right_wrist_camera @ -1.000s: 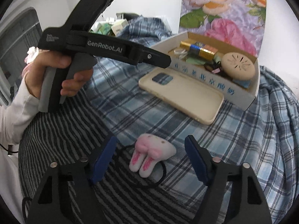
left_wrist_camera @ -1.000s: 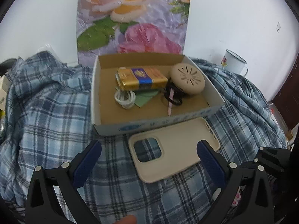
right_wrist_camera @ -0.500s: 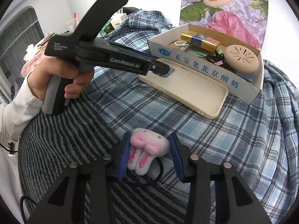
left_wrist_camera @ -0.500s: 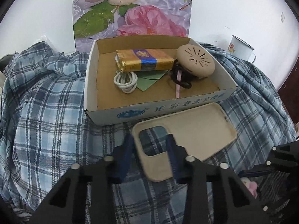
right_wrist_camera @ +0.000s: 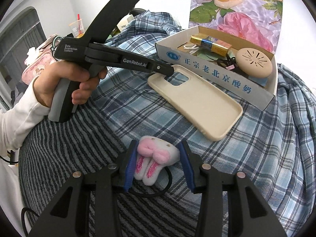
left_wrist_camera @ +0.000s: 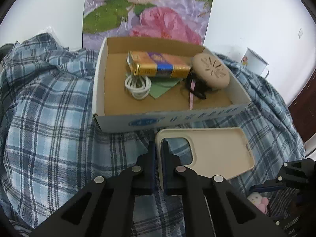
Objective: Organize soft objects
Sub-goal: 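Grasp the beige phone case with the left tool while the right tool grasps the pink bunny plush, then lift the phone case with the left tool while the right tool lifts the bunny toward the box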
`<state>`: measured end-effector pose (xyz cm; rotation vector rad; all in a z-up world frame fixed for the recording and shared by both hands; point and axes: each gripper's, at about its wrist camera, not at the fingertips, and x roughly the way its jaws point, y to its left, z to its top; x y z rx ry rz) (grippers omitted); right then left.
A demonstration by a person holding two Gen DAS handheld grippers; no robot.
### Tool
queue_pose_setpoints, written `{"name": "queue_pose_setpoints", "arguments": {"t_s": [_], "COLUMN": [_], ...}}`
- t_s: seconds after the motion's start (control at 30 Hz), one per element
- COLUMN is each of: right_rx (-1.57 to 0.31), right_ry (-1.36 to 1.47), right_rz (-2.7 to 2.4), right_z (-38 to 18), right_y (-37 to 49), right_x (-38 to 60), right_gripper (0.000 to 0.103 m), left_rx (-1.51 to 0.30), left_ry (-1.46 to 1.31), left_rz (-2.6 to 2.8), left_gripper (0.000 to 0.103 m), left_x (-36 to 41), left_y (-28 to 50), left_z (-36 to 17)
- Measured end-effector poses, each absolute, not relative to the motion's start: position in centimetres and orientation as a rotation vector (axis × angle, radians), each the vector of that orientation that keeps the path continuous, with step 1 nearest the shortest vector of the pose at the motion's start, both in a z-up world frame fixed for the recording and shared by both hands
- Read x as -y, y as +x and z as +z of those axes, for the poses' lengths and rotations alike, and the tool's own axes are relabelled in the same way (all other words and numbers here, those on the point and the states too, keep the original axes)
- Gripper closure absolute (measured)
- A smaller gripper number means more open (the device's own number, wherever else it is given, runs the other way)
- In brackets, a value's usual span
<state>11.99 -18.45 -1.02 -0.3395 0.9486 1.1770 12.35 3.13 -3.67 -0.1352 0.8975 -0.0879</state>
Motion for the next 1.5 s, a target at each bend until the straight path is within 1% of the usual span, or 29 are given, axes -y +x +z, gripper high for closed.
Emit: {"name": "queue_pose_setpoints", "arguments": {"t_s": [0.13, 0.3, 0.83, 1.0, 1.17, 1.5], "right_rx": [-0.933, -0.885, -0.741, -0.670, -0.641, -0.484], "right_ry": [-0.332, -0.366, -0.272, -0.240, -0.139, -0.177], "right_rz": [1.170, 1.175, 1.073, 1.057, 1.064, 0.971], "right_z": [-0.7, -0.1, 2.5, 4.5, 6.8, 13.4], "right_y": [11.8, 11.0, 11.8, 12.1, 13.3, 15.3], "right_x": [18.7, 18.8, 21.1, 22.0, 23.4, 24.4], "right_gripper": [0.062, 0.067, 0.067, 0.067, 0.067, 0.067], "left_rx": [-0.848, -0.786, -0.615, -0.572, -0.543, -0.449], "left_ry": [-0.134, -0.121, -0.177, -0.160, -0.125, -0.097], "left_rz": [-0.101, -0.098, -0.093, -0.067, -0.060, -0.039], "left_gripper": [0.099, 0.099, 0.098, 0.098, 0.098, 0.098], "left_x": [-2.8, -2.5, -3.6, -3.8, -3.6, -3.7], "left_y": [11.8, 11.1, 8.8, 8.5, 8.3, 8.5], "left_z": [-2.5, -0.9, 4.8, 6.8, 8.6, 13.3]}}
